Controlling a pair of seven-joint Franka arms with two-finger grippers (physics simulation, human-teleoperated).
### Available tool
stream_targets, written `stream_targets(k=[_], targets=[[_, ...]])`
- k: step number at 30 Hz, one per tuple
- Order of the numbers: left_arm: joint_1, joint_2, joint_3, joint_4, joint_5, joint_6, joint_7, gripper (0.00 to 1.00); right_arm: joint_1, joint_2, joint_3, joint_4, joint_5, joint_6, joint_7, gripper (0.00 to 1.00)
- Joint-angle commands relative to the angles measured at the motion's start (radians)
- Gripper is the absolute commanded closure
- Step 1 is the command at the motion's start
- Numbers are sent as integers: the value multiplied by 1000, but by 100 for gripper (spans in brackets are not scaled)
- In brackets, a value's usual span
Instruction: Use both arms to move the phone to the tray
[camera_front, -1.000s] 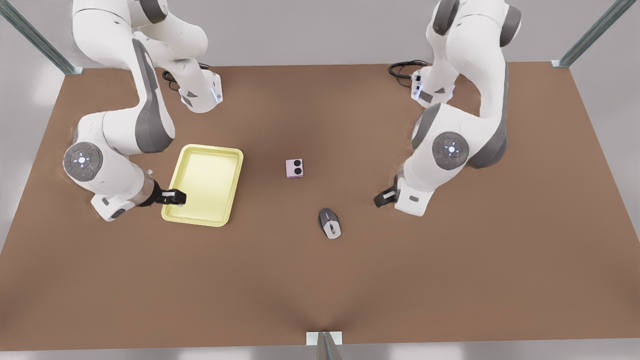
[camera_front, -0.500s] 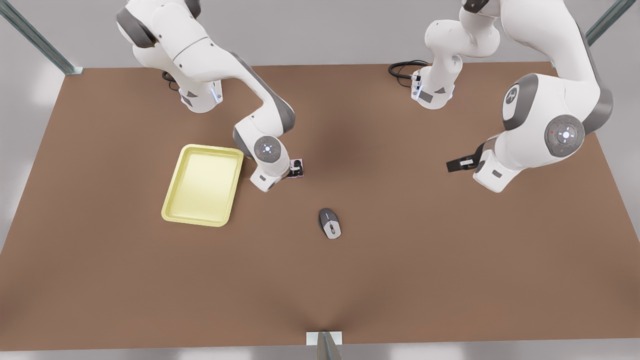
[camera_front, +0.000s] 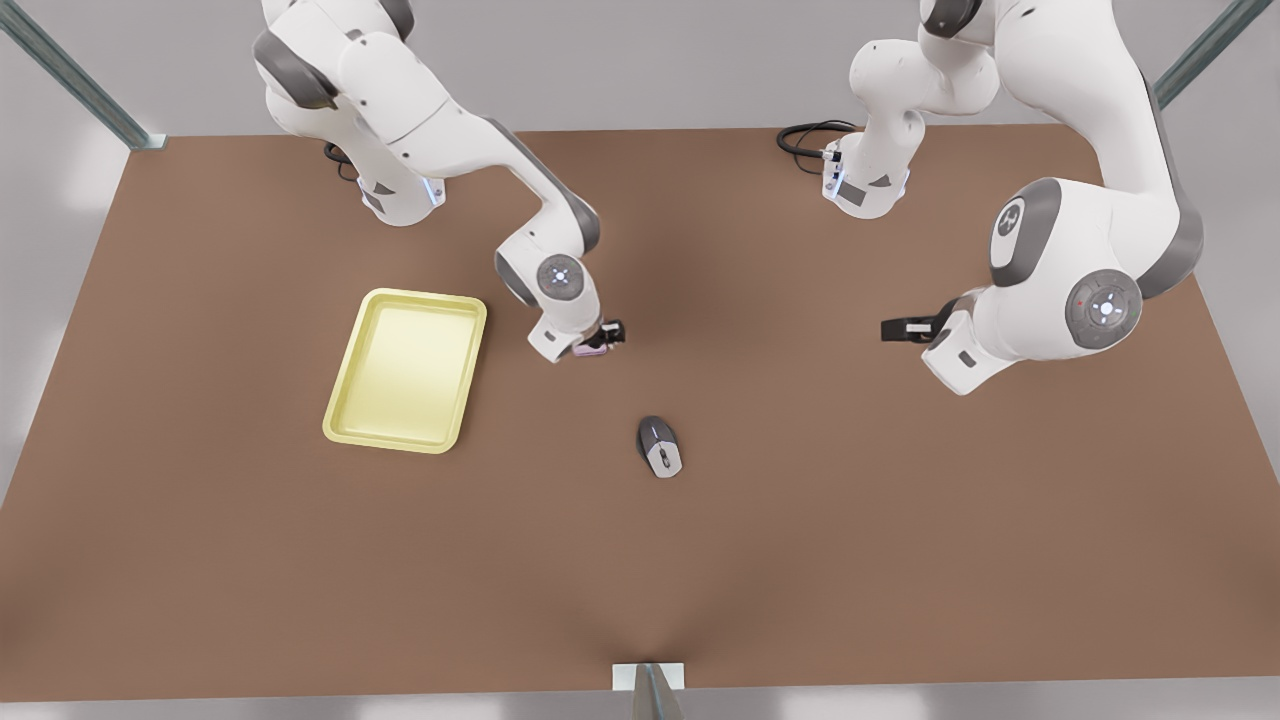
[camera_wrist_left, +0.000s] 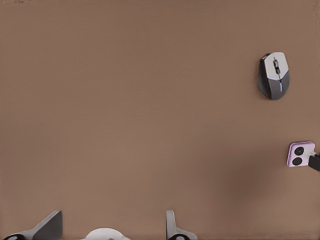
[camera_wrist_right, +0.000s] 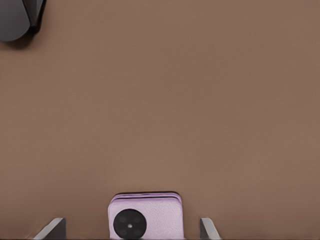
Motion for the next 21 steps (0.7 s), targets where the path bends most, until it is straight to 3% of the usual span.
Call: stream_targets(k=[1,2,21], targets=[[0,-1,1,1,-1,-3,149,0,-16,-4,5,-23,3,105,-130,0],[0,-1,-1,1,-1,-3,149,0,-30,-11,3,-11,3,42,-213,0],[0,0,-7,7,1,-5,150,0,15,54,6,0,-11,48,-252,0]])
